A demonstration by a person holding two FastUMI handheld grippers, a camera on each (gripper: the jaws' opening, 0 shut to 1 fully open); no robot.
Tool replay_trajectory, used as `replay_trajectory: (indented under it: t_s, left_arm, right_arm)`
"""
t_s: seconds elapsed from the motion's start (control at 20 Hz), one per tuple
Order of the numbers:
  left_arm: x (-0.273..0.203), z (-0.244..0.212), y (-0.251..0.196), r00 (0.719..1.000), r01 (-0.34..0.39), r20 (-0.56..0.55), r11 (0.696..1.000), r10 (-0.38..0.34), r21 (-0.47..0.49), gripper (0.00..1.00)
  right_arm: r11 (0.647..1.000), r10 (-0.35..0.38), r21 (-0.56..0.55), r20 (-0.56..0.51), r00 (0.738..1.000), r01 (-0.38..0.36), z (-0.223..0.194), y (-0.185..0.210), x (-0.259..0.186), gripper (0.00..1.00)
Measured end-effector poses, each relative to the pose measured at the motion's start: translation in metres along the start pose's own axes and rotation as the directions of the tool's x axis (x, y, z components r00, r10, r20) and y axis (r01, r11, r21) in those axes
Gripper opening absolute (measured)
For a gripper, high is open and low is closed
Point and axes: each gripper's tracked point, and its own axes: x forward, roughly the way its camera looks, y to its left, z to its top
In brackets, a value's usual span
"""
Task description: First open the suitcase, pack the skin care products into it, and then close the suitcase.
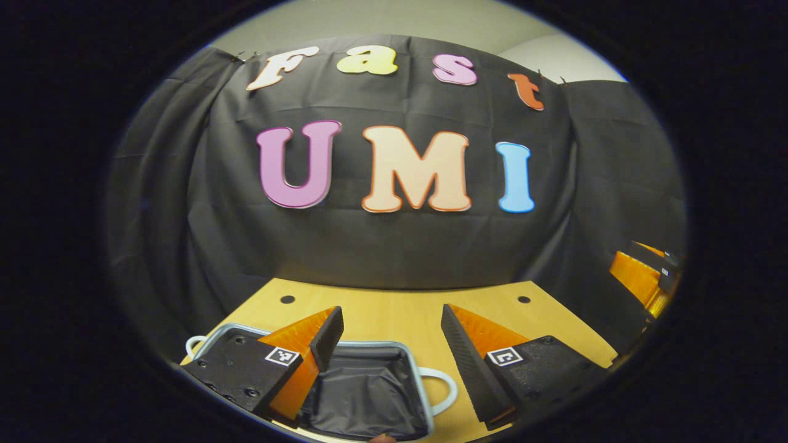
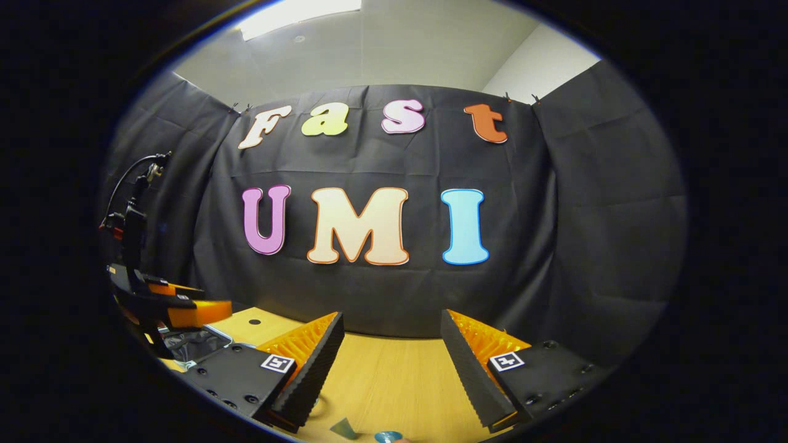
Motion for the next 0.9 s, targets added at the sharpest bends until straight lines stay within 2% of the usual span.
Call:
replay_trajectory:
  t_s: [0.2,0.4,0.9]
  left_arm:
    - [0.003,-0.022,-0.050,0.996,0.071,-0.046,0.997,-0.071,-0.003,0.94]
    - [0.007,-0.052,-0.086,0.988,0.111,-0.108,0.994,-0.112,-0.012,0.95]
    - [0.010,-0.136,-0.136,0.944,0.161,-0.280,0.985,-0.172,-0.064,0.95]
  right_arm:
    - [1.000,-0.008,-0.011,-0.003,1.000,0.008,-0.001,-0.024,-0.008,0.99]
    - [1.000,-0.008,-0.022,-0.014,1.000,0.007,-0.006,-0.044,-0.019,1.00]
    - [0.998,-0.007,-0.056,-0.050,0.999,0.004,-0.018,-0.074,-0.037,0.98]
